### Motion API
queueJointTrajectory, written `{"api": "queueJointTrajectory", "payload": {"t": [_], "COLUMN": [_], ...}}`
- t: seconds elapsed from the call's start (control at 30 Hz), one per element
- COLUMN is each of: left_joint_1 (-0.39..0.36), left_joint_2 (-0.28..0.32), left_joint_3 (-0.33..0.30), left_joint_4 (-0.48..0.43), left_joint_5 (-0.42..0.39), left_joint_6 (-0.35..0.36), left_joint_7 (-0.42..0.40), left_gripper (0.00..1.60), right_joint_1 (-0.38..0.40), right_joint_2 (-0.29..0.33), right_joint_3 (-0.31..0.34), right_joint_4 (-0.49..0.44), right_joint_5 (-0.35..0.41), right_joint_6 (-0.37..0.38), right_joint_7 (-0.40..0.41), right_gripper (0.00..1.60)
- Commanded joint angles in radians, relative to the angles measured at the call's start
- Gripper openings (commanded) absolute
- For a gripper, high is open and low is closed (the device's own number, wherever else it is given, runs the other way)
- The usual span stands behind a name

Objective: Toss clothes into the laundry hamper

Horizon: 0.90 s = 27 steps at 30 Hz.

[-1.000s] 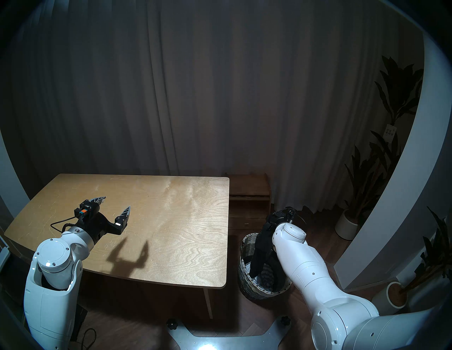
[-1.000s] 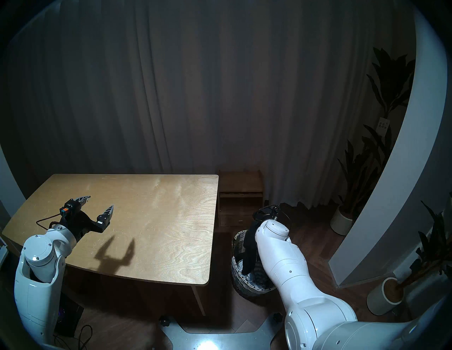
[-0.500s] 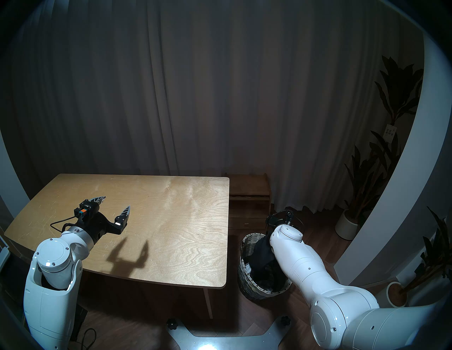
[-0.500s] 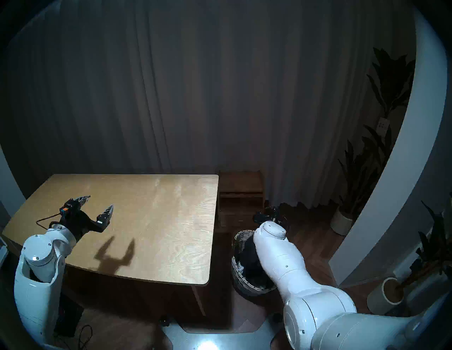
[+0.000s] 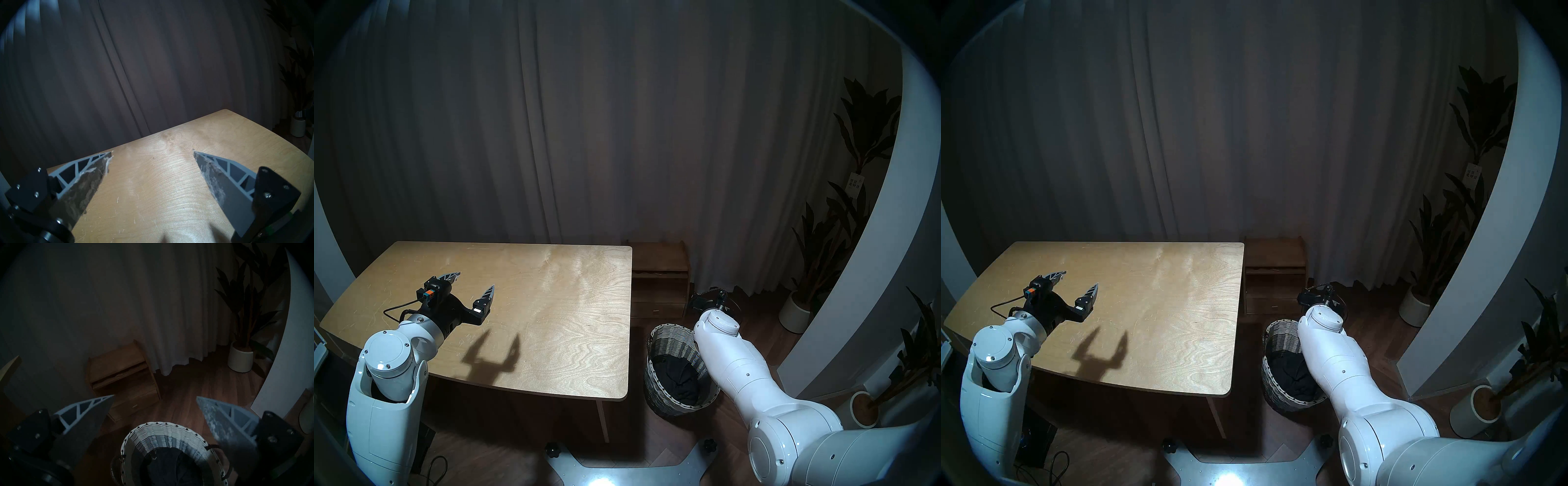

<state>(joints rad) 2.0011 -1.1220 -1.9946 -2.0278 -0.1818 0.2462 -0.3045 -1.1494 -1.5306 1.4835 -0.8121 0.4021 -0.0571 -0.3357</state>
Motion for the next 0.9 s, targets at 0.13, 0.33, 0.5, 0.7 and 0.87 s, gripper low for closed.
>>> {"api": "queueJointTrajectory", "payload": {"t": [0.13,0.33,0.5,0.7,0.87], "left_joint_1": [-0.006,-0.006,-0.006,-0.006,-0.006], "left_joint_2": [0.005,0.005,0.005,0.005,0.005], "left_joint_3": [-0.001,0.000,0.000,0.001,0.001], "left_joint_4": [-0.009,-0.006,-0.003,0.000,0.002], "left_joint_5": [-0.001,-0.003,-0.006,-0.008,-0.011], "left_joint_6": [-0.004,-0.003,-0.003,-0.002,-0.002], "left_joint_7": [0.001,0.004,0.006,0.009,0.011], "left_gripper": [1.60,1.60,1.60,1.60,1.60], "right_joint_1": [0.082,0.128,0.119,0.062,-0.016], "right_joint_2": [0.032,0.017,-0.009,-0.042,-0.055], "right_joint_3": [-0.009,-0.024,-0.053,-0.099,-0.143], "right_joint_4": [-0.147,-0.222,-0.283,-0.357,-0.424], "right_joint_5": [-0.064,-0.078,-0.085,-0.083,-0.087], "right_joint_6": [-0.161,-0.257,-0.309,-0.331,-0.336], "right_joint_7": [0.001,0.020,0.043,0.070,0.085], "right_gripper": [1.60,1.60,1.60,1.60,1.60]}}
